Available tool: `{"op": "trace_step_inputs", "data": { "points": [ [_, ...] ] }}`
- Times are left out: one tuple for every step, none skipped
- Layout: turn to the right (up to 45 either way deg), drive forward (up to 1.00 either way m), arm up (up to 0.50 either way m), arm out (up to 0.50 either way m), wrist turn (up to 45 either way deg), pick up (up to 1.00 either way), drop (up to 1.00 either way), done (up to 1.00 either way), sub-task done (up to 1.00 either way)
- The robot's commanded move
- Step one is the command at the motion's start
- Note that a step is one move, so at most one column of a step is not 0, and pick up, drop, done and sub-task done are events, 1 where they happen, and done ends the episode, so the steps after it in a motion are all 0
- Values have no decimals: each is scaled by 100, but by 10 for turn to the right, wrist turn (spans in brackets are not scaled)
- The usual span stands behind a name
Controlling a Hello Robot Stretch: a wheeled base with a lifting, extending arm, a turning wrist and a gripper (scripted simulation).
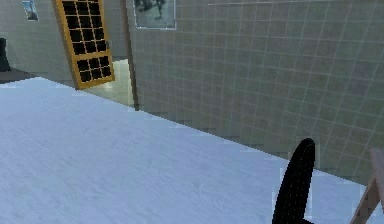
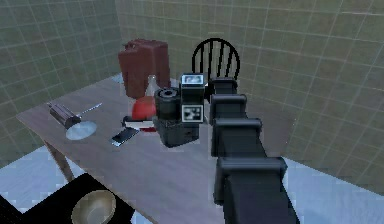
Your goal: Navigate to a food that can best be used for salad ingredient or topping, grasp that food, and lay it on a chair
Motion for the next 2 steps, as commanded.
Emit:
{"op": "trace_step_inputs", "data": {
  "points": [
    [0, 0, 0, 0, -450, 0, 0, 0, 0],
    [0, 0, 0, 0, -450, 0, 0, 0, 0]
  ]
}}
